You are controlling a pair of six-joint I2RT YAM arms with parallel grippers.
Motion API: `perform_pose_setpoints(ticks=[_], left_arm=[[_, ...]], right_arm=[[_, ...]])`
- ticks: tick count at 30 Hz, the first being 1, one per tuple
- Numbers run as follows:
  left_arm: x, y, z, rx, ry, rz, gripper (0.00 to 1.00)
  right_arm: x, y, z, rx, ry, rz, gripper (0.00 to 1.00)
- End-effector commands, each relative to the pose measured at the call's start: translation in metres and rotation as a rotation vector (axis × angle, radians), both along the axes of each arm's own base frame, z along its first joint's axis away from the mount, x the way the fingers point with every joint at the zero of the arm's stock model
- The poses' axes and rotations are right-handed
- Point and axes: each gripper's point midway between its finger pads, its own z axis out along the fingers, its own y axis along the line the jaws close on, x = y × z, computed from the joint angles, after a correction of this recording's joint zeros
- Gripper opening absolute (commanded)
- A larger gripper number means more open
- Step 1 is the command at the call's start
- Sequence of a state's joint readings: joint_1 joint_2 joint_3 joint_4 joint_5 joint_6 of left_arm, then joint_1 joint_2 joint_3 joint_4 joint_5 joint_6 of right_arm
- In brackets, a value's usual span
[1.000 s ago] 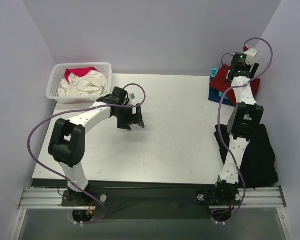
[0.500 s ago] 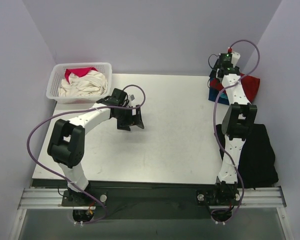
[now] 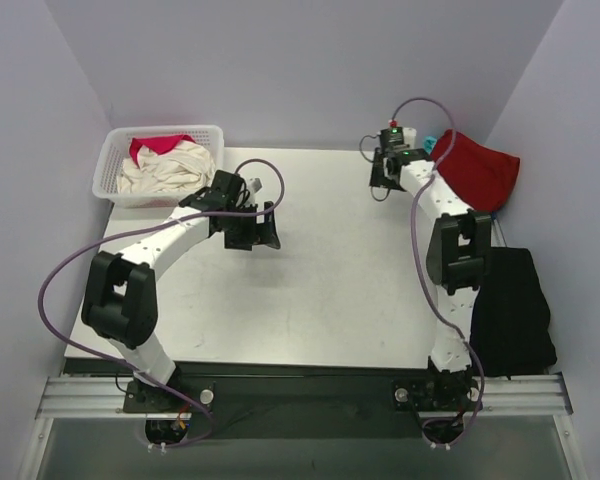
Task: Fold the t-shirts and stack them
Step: Put the neatly folded tshirt into the corner of the board with the right arm
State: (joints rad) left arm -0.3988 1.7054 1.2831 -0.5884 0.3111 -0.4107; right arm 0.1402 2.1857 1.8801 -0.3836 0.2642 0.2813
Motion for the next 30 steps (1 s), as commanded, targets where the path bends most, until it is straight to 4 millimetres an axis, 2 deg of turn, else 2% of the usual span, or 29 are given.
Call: perform_pose_setpoints(ticks=[1,3,4,6,7,10,11,13,14,16,17,21,30], left_arm=[[0.010,0.008,0.031,0.010,-0.119,-0.007,0.98],[0.010,0.008,0.035,0.010,-0.133,-0.006,0.97],[0.011,0.009,0.037,0.011,-0.141,-0.004,0.98],[0.011,0.010,0.040,0.010,-0.152,-0.001,0.98],[0.010,0.010,0.040,0.012,-0.152,-0.002,0.97],[0.010,0.011,0.046,0.011,-0.169,0.001,0.97],[0.009,0.011,0.046,0.011,-0.171,0.000,0.97],[0.009,0.014,0.050,0.020,-0.193,0.006,0.97],[0.010,0.017,0.050,0.034,-0.204,0.015,0.97],[0.010,0.020,0.054,0.041,-0.232,0.010,0.97],[0.012,0.024,0.055,0.057,-0.248,0.021,0.97],[0.016,0.031,0.059,0.088,-0.306,0.024,0.98],[0.020,0.040,0.063,0.105,-0.399,0.060,0.98]], right_arm=[[-0.026,0.070,0.083,-0.022,-0.128,0.159,0.64],[-0.046,0.096,0.087,-0.019,-0.126,0.212,0.65],[-0.057,0.121,0.087,-0.011,-0.124,0.269,0.66],[-0.075,0.140,0.088,0.013,-0.122,0.296,0.66],[-0.087,0.162,0.088,0.033,-0.117,0.347,0.66],[-0.116,0.188,0.084,0.086,-0.098,0.394,0.67],[-0.127,0.199,0.089,0.097,-0.110,0.416,0.75],[-0.144,0.208,0.082,0.125,-0.088,0.428,0.84],[-0.154,0.217,0.088,0.139,-0.097,0.450,0.90],[-0.167,0.221,0.083,0.154,-0.082,0.456,1.00],[-0.176,0.228,0.089,0.163,-0.093,0.478,1.00],[-0.201,0.232,0.093,0.142,-0.107,0.509,1.00],[-0.232,0.215,0.092,0.109,-0.125,0.491,1.00]])
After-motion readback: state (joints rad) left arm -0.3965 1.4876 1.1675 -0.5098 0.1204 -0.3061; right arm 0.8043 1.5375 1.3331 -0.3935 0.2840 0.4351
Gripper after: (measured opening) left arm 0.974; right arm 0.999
